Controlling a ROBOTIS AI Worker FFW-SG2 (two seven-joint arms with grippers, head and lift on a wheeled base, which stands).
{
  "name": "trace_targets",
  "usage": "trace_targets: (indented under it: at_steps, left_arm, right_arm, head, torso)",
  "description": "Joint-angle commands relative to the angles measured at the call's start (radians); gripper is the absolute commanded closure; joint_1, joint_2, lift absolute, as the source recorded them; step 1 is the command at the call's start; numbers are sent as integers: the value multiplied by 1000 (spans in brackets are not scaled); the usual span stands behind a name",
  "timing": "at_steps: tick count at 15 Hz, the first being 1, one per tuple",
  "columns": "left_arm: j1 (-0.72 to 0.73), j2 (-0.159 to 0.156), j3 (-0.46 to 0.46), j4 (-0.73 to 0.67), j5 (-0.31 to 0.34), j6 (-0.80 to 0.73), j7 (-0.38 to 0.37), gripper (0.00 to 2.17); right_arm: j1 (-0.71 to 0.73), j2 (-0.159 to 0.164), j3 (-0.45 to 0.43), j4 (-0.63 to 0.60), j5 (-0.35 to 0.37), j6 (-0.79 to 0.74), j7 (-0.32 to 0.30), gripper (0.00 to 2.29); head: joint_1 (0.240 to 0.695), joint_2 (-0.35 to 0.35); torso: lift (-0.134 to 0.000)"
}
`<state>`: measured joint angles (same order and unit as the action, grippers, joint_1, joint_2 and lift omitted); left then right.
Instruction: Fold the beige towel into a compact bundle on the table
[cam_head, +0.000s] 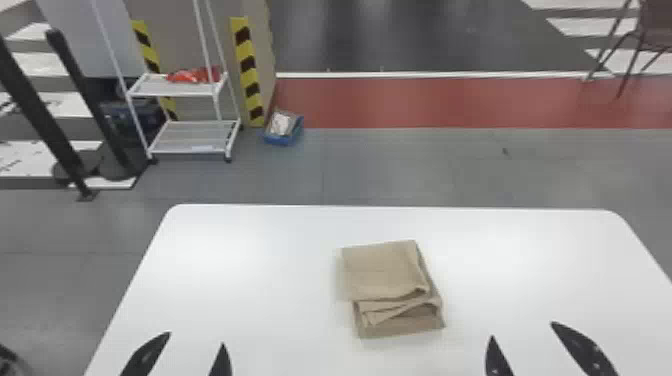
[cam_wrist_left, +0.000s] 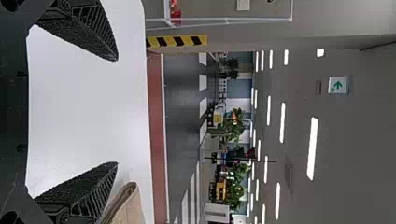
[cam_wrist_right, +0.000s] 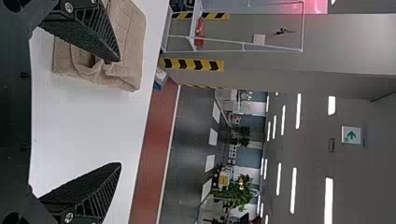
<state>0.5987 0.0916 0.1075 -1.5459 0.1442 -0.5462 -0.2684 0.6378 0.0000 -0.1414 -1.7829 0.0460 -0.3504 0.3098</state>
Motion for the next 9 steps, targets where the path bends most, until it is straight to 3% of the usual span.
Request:
trace_targets:
  at_steps: [1, 9]
  left_arm:
    - [0, -1, 4, -3, 3, 9, 0, 83]
    - [-7, -3, 8, -3, 5, 18, 3, 83]
  right_arm:
    - [-4, 1, 6, 0, 0, 0, 0, 90]
    - [-7, 1, 5, 0, 0, 0, 0, 90]
  head:
    - [695, 52]
    - [695, 71]
  torso:
    - [0]
    - [0]
